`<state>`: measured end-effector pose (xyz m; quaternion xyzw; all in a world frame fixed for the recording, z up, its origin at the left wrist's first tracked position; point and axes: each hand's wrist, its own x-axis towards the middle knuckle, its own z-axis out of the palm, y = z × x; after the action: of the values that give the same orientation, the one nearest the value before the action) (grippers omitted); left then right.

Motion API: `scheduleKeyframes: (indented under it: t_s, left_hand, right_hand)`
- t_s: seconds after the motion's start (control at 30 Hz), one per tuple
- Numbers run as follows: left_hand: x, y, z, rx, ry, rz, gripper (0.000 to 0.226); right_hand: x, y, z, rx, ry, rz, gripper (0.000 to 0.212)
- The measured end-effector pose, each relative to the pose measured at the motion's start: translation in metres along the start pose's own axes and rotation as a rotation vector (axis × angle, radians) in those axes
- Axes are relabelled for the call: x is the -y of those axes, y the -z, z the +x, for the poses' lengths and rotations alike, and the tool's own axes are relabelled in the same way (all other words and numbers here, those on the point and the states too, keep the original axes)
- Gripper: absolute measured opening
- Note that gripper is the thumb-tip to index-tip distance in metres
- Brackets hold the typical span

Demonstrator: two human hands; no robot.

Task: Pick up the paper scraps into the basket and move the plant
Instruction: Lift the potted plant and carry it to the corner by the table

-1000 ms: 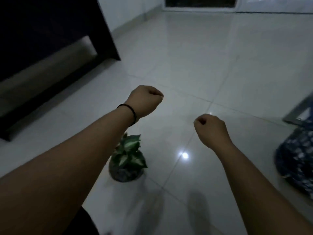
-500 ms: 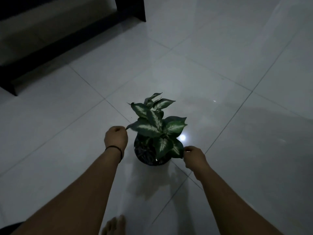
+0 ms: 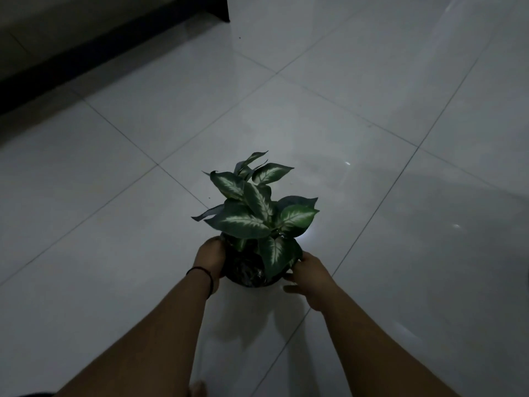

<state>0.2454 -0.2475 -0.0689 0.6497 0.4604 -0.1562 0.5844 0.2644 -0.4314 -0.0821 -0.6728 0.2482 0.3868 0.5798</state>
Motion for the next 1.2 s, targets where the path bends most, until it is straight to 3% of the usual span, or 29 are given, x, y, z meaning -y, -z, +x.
scheduleKeyframes:
  t_s: [0.4,0.67,0.83,1.2]
  left_hand:
    - [-0.023,-0.021,-0.009,0.087,-0.03,-0.144,0.027]
    - [-0.092,-0.029,-0.052,0.252,-0.143,-0.126,0.027]
    - [-0.158,-0.012,-0.119,0.29,-0.19,-0.144,0.025]
    - [-0.344,0.07,-0.367,0.375,-0.282,-0.123,0.019]
  right_hand:
    - [0.014,0.028,-0.001,-0.098,0.073,0.125,0.026]
    - [0.074,0.07,-0.046,-0.149,0.172,0.181,0.022]
    - [0.145,0.086,-0.123,-0.151,0.245,0.152,0.014]
    - [0.313,0.108,-0.398,-0.177,0.298,0.066,0.03]
